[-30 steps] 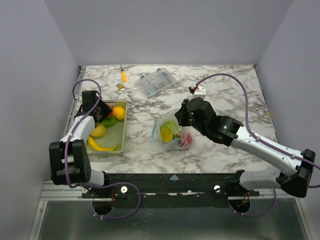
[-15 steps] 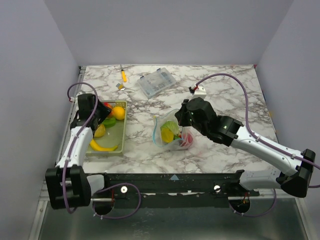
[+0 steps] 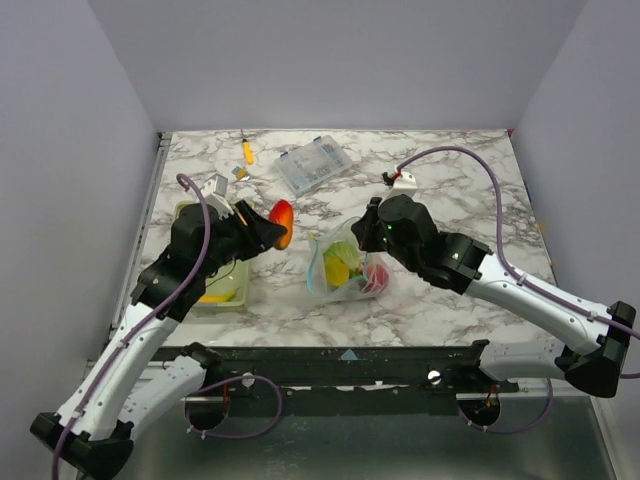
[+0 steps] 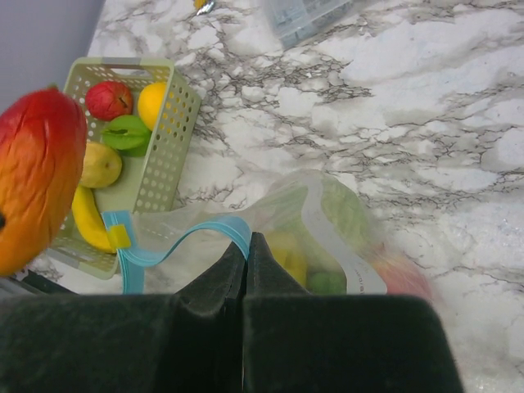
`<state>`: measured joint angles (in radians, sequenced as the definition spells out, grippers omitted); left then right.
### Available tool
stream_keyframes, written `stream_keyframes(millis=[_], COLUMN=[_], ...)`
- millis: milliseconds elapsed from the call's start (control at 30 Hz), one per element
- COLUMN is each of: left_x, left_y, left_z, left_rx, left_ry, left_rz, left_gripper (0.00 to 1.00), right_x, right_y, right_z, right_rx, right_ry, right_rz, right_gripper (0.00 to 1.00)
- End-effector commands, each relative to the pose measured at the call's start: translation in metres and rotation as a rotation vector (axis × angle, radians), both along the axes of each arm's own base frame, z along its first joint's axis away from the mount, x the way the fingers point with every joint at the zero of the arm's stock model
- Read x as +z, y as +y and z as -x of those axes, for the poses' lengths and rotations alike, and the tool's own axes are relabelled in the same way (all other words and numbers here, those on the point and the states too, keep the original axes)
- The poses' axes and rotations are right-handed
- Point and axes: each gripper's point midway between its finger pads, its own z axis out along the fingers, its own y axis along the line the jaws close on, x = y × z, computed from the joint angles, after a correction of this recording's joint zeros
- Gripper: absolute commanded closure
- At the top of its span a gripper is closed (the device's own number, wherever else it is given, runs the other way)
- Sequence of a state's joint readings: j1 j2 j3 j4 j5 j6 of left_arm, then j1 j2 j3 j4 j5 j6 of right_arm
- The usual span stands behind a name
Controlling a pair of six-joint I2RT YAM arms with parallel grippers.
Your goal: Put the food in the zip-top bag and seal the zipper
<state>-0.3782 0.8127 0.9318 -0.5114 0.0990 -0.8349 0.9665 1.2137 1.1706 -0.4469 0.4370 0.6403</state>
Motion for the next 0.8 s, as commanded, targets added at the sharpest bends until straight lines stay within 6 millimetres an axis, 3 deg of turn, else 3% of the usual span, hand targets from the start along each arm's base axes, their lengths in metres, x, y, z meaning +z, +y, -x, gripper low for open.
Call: stream_keyframes(millis=[0,133,367,600,767], left_x=[0.016,0.022,0.045,0.030,0.034], left_y=[-0.041,-0.079,-0.129,-0.122,-0.129], left_z=[0.056,0.085,0.122,0.121,0.116], left_rx=[-0.109,-0.246,-0.493,-0.405,-0.417], left_ry=[0.094,0.136,0.057,0.117,0.124], left_rz=[0.126,0.178,0.067,0.006,-0.034], left_gripper=[1.00,1.00,1.00,1.00,1.00], right_x=[0.022,0.024,0.025,0.027,0.026], right_y=[-0.009,-0.013,-0.013,-0.012,-0.010], right_z=[-0.005,-0.006,-0.006,-0.004,-0.002], right_rx=[-0.062,-0.081,-0.085,-0.073,-0.060], right_ry=[-0.052,-0.058,-0.058,-0.057,-0.050], right_rz=[-0.077,-0.086,-0.093,-0.102,-0.107], right_gripper=[0.99,0.99,0.99,0.99,0.99])
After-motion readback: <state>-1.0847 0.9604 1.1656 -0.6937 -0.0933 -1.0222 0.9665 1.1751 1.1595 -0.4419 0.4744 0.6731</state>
